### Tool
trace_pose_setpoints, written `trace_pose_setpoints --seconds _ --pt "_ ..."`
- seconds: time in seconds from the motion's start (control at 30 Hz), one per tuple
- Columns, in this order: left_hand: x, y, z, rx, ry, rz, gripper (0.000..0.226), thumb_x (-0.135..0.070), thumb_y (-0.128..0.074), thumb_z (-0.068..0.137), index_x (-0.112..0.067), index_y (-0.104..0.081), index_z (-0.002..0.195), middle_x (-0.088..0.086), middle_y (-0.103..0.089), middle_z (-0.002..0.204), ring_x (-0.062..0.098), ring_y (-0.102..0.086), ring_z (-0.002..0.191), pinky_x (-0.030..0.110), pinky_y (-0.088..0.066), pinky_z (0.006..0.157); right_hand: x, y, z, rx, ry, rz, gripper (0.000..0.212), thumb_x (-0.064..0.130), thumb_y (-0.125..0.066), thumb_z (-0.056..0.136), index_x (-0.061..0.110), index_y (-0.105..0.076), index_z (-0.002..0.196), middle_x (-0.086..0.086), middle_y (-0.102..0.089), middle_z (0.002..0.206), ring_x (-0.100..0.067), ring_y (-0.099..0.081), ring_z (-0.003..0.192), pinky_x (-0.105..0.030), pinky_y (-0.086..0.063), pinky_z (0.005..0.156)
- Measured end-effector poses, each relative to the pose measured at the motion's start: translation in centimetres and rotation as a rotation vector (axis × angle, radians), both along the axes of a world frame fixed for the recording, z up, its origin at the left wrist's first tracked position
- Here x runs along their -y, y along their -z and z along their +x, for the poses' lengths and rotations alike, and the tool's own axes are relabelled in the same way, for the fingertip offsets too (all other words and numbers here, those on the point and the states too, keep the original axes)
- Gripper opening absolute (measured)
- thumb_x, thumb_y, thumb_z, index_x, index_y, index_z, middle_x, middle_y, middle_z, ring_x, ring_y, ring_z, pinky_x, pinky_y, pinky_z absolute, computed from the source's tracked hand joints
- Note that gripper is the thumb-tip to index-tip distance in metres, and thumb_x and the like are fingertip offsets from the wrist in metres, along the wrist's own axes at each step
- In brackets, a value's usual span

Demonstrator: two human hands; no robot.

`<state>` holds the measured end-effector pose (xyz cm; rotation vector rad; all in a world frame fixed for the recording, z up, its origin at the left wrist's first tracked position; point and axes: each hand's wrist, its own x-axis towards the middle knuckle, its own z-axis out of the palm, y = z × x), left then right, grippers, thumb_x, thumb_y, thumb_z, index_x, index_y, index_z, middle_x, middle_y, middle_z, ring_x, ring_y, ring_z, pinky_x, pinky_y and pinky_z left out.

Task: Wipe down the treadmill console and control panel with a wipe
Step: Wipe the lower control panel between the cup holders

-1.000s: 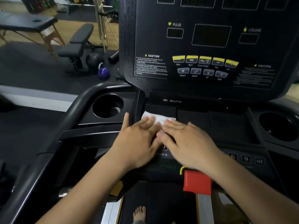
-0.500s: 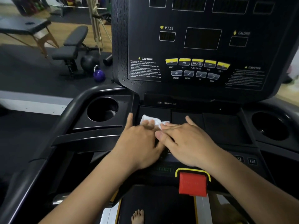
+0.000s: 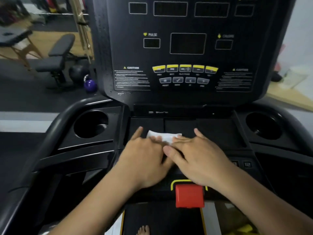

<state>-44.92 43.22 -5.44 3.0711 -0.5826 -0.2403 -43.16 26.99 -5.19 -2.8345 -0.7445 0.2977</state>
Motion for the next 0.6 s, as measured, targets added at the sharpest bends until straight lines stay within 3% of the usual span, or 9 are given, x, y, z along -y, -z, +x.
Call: trace_pose_setpoints --seconds 0.13,0.2,0.27,0.3,0.37,0.43,0.47,0.53,0.6 --pt "7.4 1.6 1.3 -0.048 0.203 -0.233 0.072 -0.063 -0.017 0.092 -0.026 -0.035 0.151 0.004 -0.047 0.15 0.016 -0.044 0.135 0.048 -0.002 0.122 7.7 -0.3 0.2 0.011 0.179 -0.091 0.075 0.054 0.004 0.089 0.037 -0.049 0.139 0.009 -0.045 0.15 -0.01 -0.043 0.136 -0.042 -0.008 0.12" --pt "10.5 2.0 2.1 -0.049 0.245 -0.261 0.069 -0.059 -0.03 0.098 -0.022 -0.025 0.155 0.005 -0.034 0.158 0.016 -0.028 0.145 0.05 0.003 0.121 10.7 -0.2 0.2 0.005 0.241 -0.126 0.079 0.053 0.012 0.088 0.038 -0.047 0.138 0.01 -0.048 0.148 -0.009 -0.044 0.134 -0.042 -0.01 0.118" --pt "11.9 2.3 2.2 -0.003 0.254 -0.247 0.065 -0.052 -0.033 0.099 -0.02 -0.025 0.155 0.007 -0.038 0.156 0.018 -0.029 0.145 0.053 0.001 0.121 11.2 -0.2 -0.3 0.012 0.289 -0.067 0.078 0.059 0.008 0.088 0.039 -0.051 0.137 0.009 -0.051 0.145 -0.009 -0.041 0.136 -0.037 -0.008 0.118" --pt "11.6 2.3 1.9 0.028 0.25 -0.245 0.061 -0.048 -0.034 0.098 -0.02 -0.032 0.152 0.009 -0.048 0.148 0.02 -0.039 0.14 0.055 -0.004 0.12 10.6 -0.2 -0.4 0.031 0.292 -0.041 0.074 0.059 0.003 0.09 0.04 -0.052 0.136 0.008 -0.053 0.143 -0.01 -0.041 0.136 -0.035 -0.007 0.119" --pt "9.9 2.3 0.9 0.144 0.236 -0.22 0.056 -0.043 -0.033 0.092 -0.017 -0.057 0.136 0.01 -0.07 0.117 0.022 -0.064 0.109 0.058 -0.023 0.116 8.5 0.2 -0.7 0.042 0.268 0.011 0.072 0.059 0.0 0.091 0.039 -0.054 0.135 0.008 -0.055 0.141 -0.012 -0.042 0.136 -0.036 -0.006 0.12" --pt "7.7 2.2 0.4 0.285 0.216 -0.16 0.052 -0.043 -0.034 0.088 -0.016 -0.072 0.112 0.009 -0.075 0.095 0.023 -0.07 0.083 0.058 -0.039 0.107 6.8 0.7 -1.2 0.038 0.206 0.035 0.082 0.063 0.005 0.087 0.034 -0.053 0.137 0.009 -0.05 0.146 -0.006 -0.036 0.139 -0.04 -0.002 0.122" --pt "7.0 2.0 0.3 0.278 0.206 -0.128 0.054 -0.044 -0.032 0.088 -0.016 -0.073 0.109 0.01 -0.075 0.098 0.022 -0.07 0.084 0.057 -0.04 0.106 6.5 0.7 -1.4 0.037 0.202 0.027 0.086 0.065 0.007 0.085 0.032 -0.052 0.138 0.01 -0.048 0.147 -0.003 -0.032 0.141 -0.043 0.002 0.122" --pt "7.3 1.1 0.5 0.119 0.194 -0.063 0.069 -0.051 -0.015 0.089 -0.019 -0.062 0.128 0.012 -0.065 0.127 0.022 -0.063 0.113 0.053 -0.028 0.115 7.0 0.4 -1.8 0.053 0.217 -0.024 0.087 0.065 0.01 0.084 0.032 -0.05 0.139 0.014 -0.049 0.145 0.0 -0.035 0.138 -0.047 0.007 0.12" --pt "9.2 0.6 1.6 0.014 0.206 -0.033 0.084 -0.053 0.0 0.083 -0.018 -0.04 0.147 0.011 -0.042 0.153 0.022 -0.038 0.141 0.049 -0.009 0.121 8.5 -0.3 -1.9 0.054 0.255 -0.092 0.083 0.06 0.01 0.088 0.033 -0.051 0.136 0.015 -0.055 0.139 -0.002 -0.043 0.132 -0.05 0.008 0.119"
